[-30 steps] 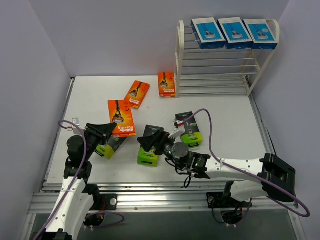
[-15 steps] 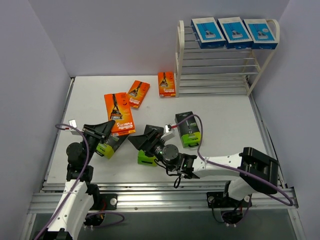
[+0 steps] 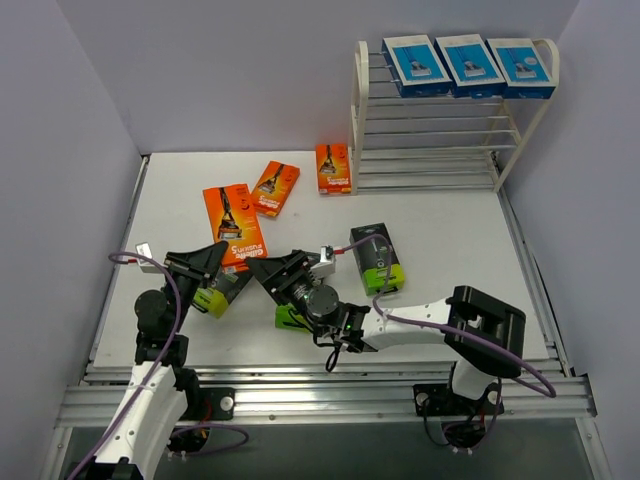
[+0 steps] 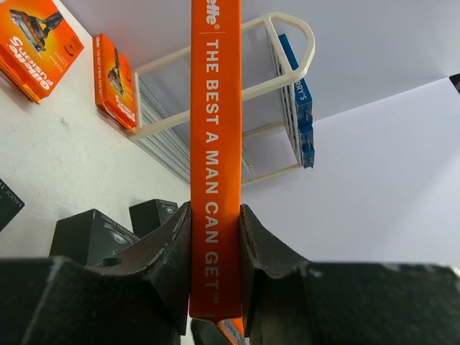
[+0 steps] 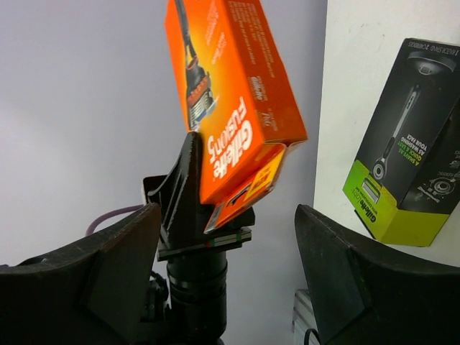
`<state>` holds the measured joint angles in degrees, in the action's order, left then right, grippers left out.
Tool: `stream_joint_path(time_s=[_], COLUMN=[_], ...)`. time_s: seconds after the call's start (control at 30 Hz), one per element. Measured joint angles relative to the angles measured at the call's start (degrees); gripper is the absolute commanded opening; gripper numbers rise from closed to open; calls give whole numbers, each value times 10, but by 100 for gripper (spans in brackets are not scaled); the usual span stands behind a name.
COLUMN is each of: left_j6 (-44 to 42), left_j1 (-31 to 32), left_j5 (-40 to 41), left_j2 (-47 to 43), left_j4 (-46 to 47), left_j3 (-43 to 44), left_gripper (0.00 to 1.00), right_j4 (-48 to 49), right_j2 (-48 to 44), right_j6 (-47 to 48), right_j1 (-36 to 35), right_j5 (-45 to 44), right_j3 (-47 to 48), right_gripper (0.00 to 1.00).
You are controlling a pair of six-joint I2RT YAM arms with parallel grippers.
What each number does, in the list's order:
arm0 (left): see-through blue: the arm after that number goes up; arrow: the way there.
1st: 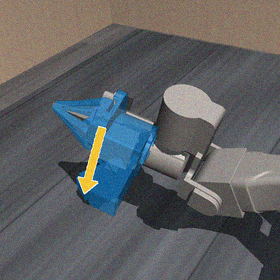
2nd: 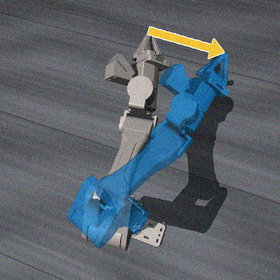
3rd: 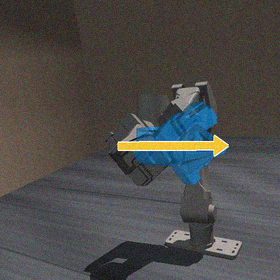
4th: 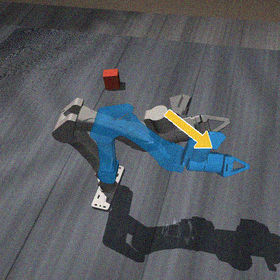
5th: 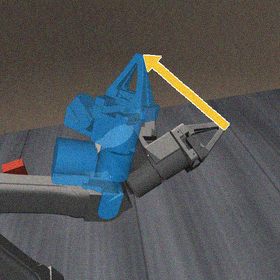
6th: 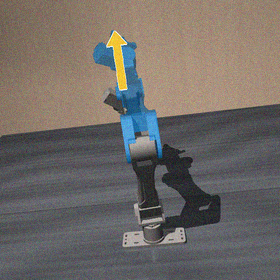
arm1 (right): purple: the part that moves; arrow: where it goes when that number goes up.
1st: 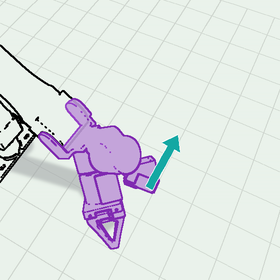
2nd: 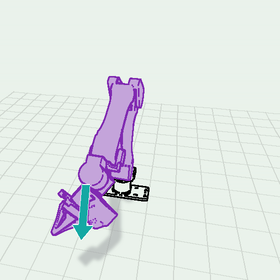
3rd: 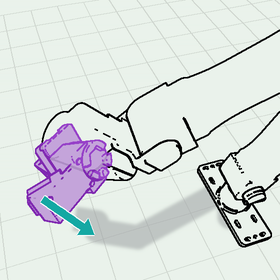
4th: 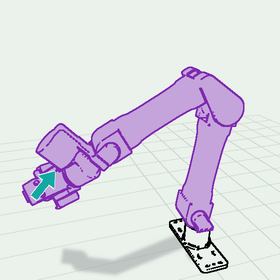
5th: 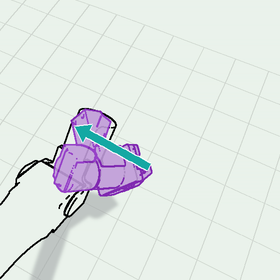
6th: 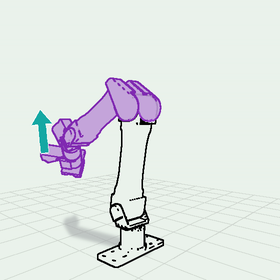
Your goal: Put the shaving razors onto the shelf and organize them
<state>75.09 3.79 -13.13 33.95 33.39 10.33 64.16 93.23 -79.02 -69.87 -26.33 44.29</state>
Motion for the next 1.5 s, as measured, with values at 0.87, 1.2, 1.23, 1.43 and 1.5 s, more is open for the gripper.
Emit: stream_joint_path(time_s=[0.87,1.2,1.23,1.43,1.5], left_j6=[-19,-18,-18,-18,-18], left_j1=[17,18,19,21,21], left_j5=[19,20,21,24,25], left_j2=[-6,-6,-6,-6,-6], left_j4=[18,23,25,38,39], left_j3=[-12,-13,-13,-15,-15], left_gripper=[2,2,2,2,2], right_j4=[17,29,29,33,35], right_j2=[56,79,79,80,81], right_j6=[-32,-44,-45,-49,-50], right_j1=[-6,-7,-7,-7,-7], right_j5=[-54,-54,-54,-54,-54], right_j3=[50,55,55,55,55], right_gripper=[49,31,29,20,21])
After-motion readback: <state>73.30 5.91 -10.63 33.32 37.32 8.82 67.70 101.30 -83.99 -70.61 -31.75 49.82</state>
